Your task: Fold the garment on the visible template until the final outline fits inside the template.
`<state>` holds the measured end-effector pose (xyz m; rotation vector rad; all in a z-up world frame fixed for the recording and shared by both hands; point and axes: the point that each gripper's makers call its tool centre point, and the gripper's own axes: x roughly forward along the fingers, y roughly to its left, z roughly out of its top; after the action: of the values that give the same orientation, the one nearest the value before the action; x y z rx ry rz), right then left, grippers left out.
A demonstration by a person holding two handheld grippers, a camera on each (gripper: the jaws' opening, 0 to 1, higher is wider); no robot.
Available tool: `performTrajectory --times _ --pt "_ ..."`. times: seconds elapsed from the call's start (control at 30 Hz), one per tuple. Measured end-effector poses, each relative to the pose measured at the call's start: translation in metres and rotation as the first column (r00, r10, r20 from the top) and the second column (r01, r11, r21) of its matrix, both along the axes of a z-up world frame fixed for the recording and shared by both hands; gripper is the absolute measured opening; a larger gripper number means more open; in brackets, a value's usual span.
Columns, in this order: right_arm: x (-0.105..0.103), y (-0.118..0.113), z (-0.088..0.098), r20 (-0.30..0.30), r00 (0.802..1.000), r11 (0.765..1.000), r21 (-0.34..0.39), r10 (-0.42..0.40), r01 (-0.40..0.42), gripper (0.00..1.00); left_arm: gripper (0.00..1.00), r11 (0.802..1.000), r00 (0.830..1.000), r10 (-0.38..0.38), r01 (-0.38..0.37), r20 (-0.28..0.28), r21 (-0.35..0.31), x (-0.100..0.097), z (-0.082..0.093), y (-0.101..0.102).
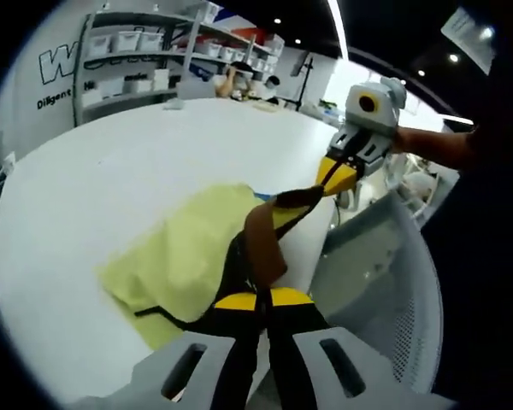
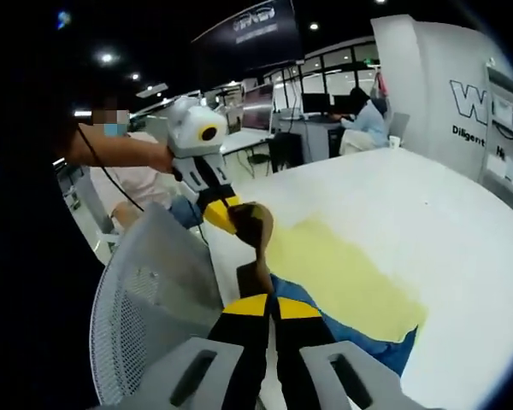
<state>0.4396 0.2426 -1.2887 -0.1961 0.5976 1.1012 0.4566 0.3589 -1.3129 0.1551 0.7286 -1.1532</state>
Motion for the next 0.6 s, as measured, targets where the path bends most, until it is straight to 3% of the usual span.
performTrajectory --times 0.3,0.6 --pt "0.029 -0.005 0.029 0.060 0.998 0.999 0.029 -0.033 0.031 0.00 0.05 0.997 0.999 0.031 -0.029 0.030 -0.073 0.032 0.031 -0.003" --pt "0.060 -0.010 0.034 0.114 0.990 0.997 0.014 -0.078 0.076 0.00 0.05 0.994 0.994 0.078 -0.072 0.079 -0.083 0.067 0.044 -0.009"
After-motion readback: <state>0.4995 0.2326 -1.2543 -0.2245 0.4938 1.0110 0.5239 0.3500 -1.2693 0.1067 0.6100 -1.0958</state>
